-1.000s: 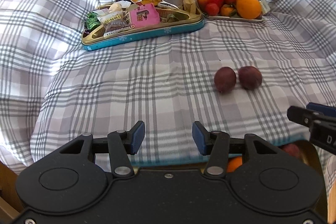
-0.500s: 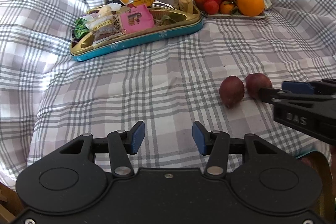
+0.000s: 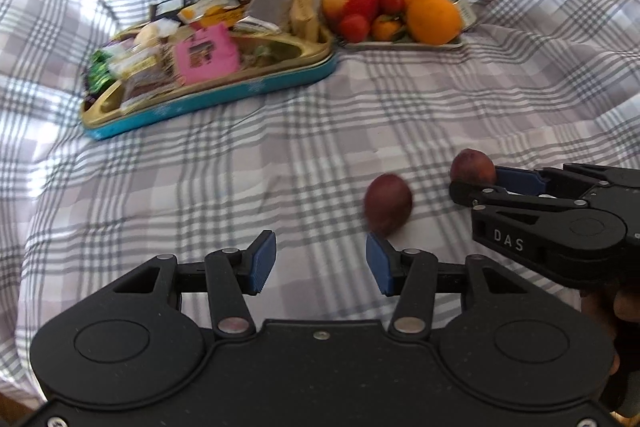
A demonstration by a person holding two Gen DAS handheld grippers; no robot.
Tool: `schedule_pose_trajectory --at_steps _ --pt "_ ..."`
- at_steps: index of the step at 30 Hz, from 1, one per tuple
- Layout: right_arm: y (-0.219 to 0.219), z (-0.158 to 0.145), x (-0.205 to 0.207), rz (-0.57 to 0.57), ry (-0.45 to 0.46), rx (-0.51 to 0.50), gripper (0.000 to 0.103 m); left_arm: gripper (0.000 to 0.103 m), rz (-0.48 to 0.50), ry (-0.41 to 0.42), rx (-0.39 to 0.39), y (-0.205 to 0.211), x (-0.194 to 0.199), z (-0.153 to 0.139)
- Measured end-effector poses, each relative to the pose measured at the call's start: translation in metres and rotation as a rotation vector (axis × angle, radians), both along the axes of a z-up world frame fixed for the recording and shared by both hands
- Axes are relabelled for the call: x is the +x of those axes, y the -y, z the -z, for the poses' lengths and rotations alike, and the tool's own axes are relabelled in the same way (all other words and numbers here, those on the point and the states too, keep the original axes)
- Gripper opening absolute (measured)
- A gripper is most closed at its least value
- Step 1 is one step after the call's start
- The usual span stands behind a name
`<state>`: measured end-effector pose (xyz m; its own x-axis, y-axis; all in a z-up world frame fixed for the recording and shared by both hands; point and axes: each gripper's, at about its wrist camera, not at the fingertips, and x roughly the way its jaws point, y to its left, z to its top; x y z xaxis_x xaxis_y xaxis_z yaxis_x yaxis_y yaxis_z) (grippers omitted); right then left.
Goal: Organize fruits
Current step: 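Grasp a dark red plum with the left tool while the right tool grasps the other plum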
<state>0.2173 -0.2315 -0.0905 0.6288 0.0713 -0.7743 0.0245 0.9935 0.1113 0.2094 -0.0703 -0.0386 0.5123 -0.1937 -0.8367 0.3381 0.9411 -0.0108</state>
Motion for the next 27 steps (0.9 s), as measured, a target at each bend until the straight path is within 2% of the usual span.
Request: schedule_pose_trajectory --at_steps 10,19,27 --pt "0.042 0.003 -0.011 0.123 0.007 -0.031 0.037 0.056 0.105 0.003 -0.067 0.028 0.012 0.002" --pt "0.045 0.006 -0.018 0.115 0.037 -0.053 0.038 0.056 0.113 -0.008 -0.023 0.047 0.024 0.022" --pt "0.048 0.013 -0.01 0.119 0.029 -0.038 0.038 0.056 0.104 -0.034 -0.004 0.054 0.032 0.033"
